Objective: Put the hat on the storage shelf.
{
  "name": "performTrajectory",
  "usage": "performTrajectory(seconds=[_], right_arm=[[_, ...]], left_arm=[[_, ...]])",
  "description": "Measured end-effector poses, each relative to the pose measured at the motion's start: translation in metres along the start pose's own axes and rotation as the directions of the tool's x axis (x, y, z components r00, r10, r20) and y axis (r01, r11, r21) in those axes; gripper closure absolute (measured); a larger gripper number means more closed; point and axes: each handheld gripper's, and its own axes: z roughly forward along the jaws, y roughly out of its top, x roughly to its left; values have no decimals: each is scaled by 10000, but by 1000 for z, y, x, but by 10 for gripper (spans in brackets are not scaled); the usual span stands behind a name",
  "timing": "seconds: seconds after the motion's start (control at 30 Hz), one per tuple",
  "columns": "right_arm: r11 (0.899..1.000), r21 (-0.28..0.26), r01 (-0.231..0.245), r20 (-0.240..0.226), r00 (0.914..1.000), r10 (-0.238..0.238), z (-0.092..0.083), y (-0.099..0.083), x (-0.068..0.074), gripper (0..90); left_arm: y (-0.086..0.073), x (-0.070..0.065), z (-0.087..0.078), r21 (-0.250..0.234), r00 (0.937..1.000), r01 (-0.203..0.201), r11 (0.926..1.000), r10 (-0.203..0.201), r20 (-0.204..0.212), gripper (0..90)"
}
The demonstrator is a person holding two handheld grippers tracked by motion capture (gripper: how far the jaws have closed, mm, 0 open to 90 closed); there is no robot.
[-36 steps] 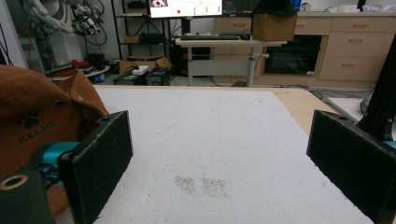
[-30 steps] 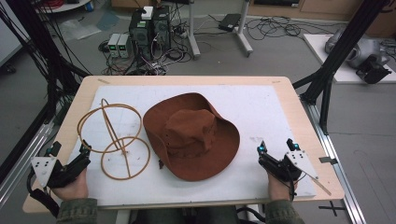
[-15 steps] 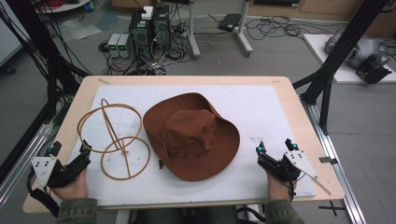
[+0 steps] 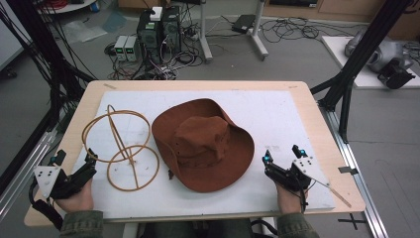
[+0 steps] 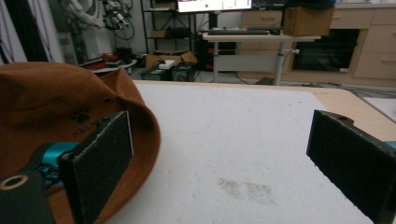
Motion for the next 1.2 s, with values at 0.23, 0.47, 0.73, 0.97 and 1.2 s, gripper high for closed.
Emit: performTrajectory(seconds=[0.23, 0.47, 0.73, 0.97, 1.2], right_arm=[[9990, 187, 405, -917, 9950, -386, 10, 7, 12, 62], [9935, 940, 648, -2359, 9709, -410, 23, 12, 34, 62], [9813, 1535, 1160, -3157, 9468, -625, 33, 16, 64, 63], [9766, 1662, 1368, -3382, 9382, -738, 54, 22, 102, 62], [9559, 1799, 2322, -3260, 9309, -1648, 77, 12, 148, 63]], left_arm=[[0, 0, 2, 2, 10000, 28, 10000, -28, 48, 152], [0, 1, 2, 52, 10000, 56, 10000, -56, 50, 152], [-1, 0, 2, 63, 9998, 73, 10000, -74, 158, 152], [0, 0, 2, 49, 9998, 137, 9999, -138, 155, 152], [-1, 0, 2, 68, 9996, 199, 9998, -201, 202, 152]])
